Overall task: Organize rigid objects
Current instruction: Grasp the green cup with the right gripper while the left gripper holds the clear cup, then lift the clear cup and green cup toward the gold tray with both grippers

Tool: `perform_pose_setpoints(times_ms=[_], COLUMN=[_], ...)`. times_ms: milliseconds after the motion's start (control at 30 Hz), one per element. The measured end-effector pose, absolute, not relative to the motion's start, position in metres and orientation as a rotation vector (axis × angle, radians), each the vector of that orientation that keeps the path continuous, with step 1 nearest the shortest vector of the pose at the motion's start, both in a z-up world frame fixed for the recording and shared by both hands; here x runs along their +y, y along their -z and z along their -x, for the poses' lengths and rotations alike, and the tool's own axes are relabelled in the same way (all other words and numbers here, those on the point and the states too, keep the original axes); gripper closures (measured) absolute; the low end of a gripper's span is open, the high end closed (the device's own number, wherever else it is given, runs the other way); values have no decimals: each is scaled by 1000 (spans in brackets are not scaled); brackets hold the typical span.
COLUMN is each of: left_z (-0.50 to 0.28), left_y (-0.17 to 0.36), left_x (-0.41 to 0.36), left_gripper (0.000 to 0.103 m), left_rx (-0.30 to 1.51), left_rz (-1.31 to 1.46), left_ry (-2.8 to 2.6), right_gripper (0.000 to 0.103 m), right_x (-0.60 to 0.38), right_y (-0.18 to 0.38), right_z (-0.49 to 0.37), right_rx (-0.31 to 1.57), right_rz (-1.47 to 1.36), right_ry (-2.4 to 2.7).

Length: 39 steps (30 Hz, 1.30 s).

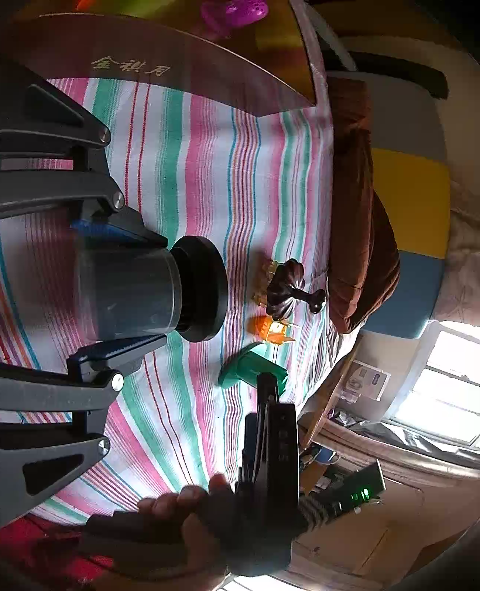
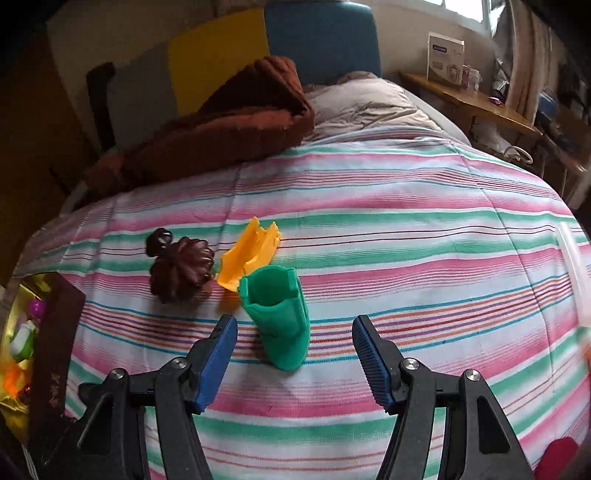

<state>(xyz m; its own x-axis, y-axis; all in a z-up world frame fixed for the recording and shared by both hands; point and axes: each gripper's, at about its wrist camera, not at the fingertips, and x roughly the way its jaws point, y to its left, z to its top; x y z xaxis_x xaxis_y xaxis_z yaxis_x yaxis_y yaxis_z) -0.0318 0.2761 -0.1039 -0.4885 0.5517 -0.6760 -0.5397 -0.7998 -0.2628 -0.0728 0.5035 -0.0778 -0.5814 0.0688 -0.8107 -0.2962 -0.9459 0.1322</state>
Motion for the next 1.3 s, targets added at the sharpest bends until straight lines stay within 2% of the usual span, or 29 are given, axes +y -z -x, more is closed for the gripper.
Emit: perform_pose_setpoints(times_ms=[67,133,167,200,233,400,633,767,833,1100,1300], left_z=[32,32,32,32,32,32,32,34,34,18,-3], left_y=[105,107,107,108,108,111,111,109,108,89,58], left_x=[276,277,278,278,279,280,278,275,272,256,238], left_gripper=[58,58,58,58,58,59,60,60,60,60,60], left_rx=[-27,-26,-21,-18,-15,0,-21,-44,-60,-56,-45], left_rz=[1040,1040,1041,1041,1041,1045,1046,1051,1064,1034,938], left_ry=[-2268,-2263,-2257,-2255,-2256,-2260,-2251,-2241,-2241,-2251,-2240], right_gripper=[38,43,48,61,66,68,68,68,68,68,68], right_x=[507,512,513,513,511,504,486,475,470,475,466], right_y=[84,91,94,96,98,97,83,83,88,96,94], right_z=[79,87,90,92,95,90,61,48,47,47,46], right_rx=[433,514,538,546,538,473,491,598,539,634,590], right_rz=[1333,1358,1361,1370,1388,1433,1496,1446,1434,1467,1470], right_ry=[-2588,-2573,-2576,-2581,-2584,-2556,-2538,-2597,-2630,-2602,-2628])
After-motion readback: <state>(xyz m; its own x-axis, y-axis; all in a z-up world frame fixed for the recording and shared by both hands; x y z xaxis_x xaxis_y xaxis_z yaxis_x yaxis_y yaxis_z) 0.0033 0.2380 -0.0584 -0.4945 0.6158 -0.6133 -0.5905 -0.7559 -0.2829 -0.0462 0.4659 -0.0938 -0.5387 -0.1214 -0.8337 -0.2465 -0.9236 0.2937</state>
